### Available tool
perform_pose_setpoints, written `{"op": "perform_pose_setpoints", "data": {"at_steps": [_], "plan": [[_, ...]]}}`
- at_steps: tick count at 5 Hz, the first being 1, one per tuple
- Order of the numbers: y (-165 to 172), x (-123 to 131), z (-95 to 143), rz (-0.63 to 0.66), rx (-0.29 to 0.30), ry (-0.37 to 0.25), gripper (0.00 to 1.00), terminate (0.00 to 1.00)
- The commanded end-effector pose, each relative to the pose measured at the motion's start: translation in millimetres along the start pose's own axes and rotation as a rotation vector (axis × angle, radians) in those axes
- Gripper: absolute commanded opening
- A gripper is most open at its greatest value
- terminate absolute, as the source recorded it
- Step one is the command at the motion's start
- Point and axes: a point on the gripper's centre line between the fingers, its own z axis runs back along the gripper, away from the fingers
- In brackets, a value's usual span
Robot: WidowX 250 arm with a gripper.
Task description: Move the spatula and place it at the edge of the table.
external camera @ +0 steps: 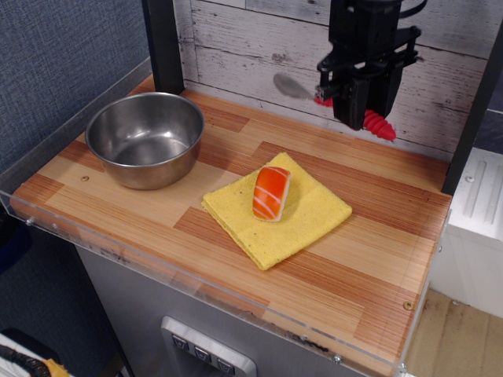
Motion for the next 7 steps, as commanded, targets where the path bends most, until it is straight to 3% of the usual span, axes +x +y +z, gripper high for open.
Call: {"op": "perform_pose_setpoints", "data": {"at_steps": [1, 2, 3, 6, 7], "plan": [[37.8, -7.7, 25.3, -0.305, -0.037, -0.066, 0.00, 0.00], [58.1, -10.4, 26.0, -0.428, 0.013, -0.035, 0.00, 0.00], [65.6, -10.9, 30.5, -0.570, 0.019, -0.033, 0.00, 0.00], [51.5, -40.9, 17.3, -0.897, 0.000, -0.073, 0.00, 0.00], [41.6, -57.2, 2.5, -0.982, -0.030, -0.042, 0.00, 0.00]]}}
